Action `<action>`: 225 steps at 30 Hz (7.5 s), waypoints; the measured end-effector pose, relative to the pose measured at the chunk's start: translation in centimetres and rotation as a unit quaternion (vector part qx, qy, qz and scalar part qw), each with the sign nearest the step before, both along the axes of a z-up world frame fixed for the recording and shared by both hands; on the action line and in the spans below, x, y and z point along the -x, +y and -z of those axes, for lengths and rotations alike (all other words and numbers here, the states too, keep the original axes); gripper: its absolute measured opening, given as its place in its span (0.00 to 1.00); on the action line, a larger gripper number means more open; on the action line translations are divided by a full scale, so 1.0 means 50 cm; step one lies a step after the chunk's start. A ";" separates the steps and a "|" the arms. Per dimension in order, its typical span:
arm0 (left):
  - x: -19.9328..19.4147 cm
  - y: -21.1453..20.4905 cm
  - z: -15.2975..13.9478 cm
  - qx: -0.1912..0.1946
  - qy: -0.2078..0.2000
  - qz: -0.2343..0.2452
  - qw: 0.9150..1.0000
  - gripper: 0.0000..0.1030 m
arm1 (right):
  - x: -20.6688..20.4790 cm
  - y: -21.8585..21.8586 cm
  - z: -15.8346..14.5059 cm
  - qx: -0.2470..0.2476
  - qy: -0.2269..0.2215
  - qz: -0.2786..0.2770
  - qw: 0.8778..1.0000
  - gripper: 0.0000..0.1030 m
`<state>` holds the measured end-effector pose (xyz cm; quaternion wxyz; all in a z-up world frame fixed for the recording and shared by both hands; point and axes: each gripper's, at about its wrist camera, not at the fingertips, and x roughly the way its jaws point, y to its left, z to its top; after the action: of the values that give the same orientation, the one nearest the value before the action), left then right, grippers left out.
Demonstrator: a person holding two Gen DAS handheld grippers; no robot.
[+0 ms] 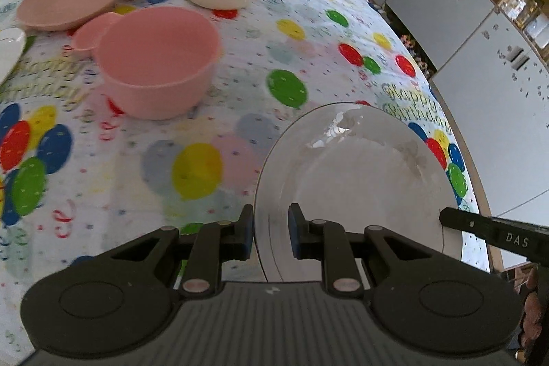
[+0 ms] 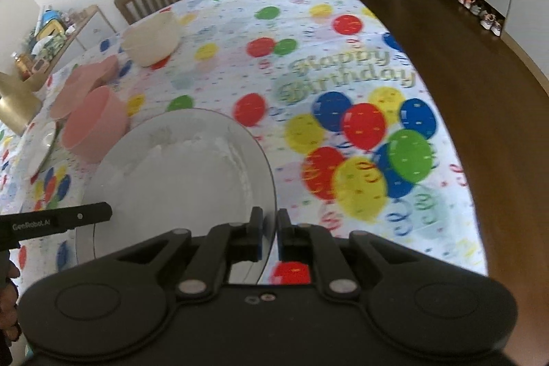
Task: Organize plates and bowls
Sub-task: 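Lift and carry the large white plate with both grippers off the table, then lower the large white plate and open both grippers, then move both grippers toward the small white plate, then close the right gripper on the small white plate rim while the left gripper grips it too, then carry the small white plate with both grippers toward the large white plate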
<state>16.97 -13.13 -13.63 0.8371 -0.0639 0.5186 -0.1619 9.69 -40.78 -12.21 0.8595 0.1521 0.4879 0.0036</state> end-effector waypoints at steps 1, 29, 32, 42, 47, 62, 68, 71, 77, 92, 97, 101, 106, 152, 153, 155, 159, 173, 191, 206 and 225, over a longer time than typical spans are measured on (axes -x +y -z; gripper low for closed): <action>-0.001 -0.011 0.003 -0.003 0.001 0.003 1.000 0.19 | -0.001 -0.009 0.003 0.001 0.001 0.000 1.000 0.07; 0.012 -0.067 0.024 -0.047 0.012 0.009 0.999 0.19 | -0.001 -0.042 -0.003 0.029 -0.006 -0.031 0.999 0.19; 0.023 -0.059 0.017 -0.048 0.010 0.007 0.999 0.19 | 0.002 -0.032 -0.015 0.036 -0.012 -0.036 0.999 0.21; 0.054 -0.021 -0.031 -0.044 -0.015 -0.015 0.999 0.20 | 0.013 0.014 -0.063 0.050 -0.040 -0.076 0.995 0.23; 0.068 0.006 -0.064 -0.038 -0.033 -0.040 0.998 0.22 | 0.015 0.043 -0.090 0.055 -0.063 -0.098 0.992 0.27; 0.110 0.082 -0.172 -0.031 -0.133 -0.101 0.985 0.65 | 0.003 0.152 -0.173 0.043 -0.132 -0.172 0.975 0.50; 0.122 0.130 -0.201 -0.028 -0.161 -0.123 0.979 0.72 | -0.003 0.210 -0.199 0.043 -0.165 -0.191 0.967 0.74; 0.126 0.161 -0.211 -0.028 -0.173 -0.133 0.976 0.74 | -0.005 0.243 -0.211 0.040 -0.180 -0.202 0.962 0.80; 0.116 0.231 -0.223 -0.036 -0.195 -0.150 0.969 0.79 | -0.010 0.328 -0.238 0.043 -0.227 -0.203 0.952 0.97; 0.016 0.479 -0.211 -0.044 -0.205 -0.128 0.969 0.79 | -0.090 0.589 -0.220 0.049 -0.220 -0.163 0.961 1.00; -0.018 0.544 -0.198 -0.044 -0.203 -0.119 0.971 0.79 | -0.115 0.661 -0.206 0.056 -0.217 -0.147 0.963 1.00; -0.042 0.590 -0.180 -0.045 -0.194 -0.113 0.973 0.79 | -0.137 0.712 -0.191 0.066 -0.209 -0.148 0.964 1.00; -0.075 0.640 -0.148 -0.050 -0.177 -0.112 0.977 0.79 | -0.169 0.765 -0.172 0.081 -0.204 -0.154 0.963 1.00; -0.330 0.818 0.045 0.000 -0.049 -0.172 0.984 0.46 | -0.462 0.879 0.059 0.019 -0.030 -0.172 0.984 0.31; -0.331 0.819 0.045 0.006 -0.047 -0.170 0.984 0.43 | -0.463 0.876 0.059 0.013 -0.029 -0.171 0.985 0.30; -0.333 0.818 0.045 0.016 -0.044 -0.165 0.985 0.37 | -0.466 0.872 0.061 0.001 -0.024 -0.170 0.985 0.25; -0.336 0.817 0.050 0.034 -0.039 -0.157 0.986 0.28 | -0.468 0.861 0.064 -0.014 -0.018 -0.164 0.986 0.20; -0.332 0.840 0.052 0.063 -0.026 -0.165 0.984 0.18 | -0.466 0.833 0.070 -0.055 -0.005 -0.139 0.989 0.11; -0.245 0.765 -0.018 0.090 -0.022 -0.129 0.987 0.18 | -0.350 0.732 -0.012 -0.060 -0.020 -0.106 0.992 0.09; -0.164 0.591 -0.092 0.104 -0.036 -0.051 0.993 0.18 | -0.208 0.556 -0.081 -0.072 -0.037 -0.042 0.996 0.09; -0.065 0.278 -0.104 0.088 -0.029 0.055 0.994 0.18 | -0.040 0.266 -0.091 -0.073 -0.050 0.034 0.996 0.09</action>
<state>20.24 0.74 -8.42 0.8329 -0.1039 0.4803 -0.2546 11.69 -27.49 -7.68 0.8692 0.2302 0.4373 0.0175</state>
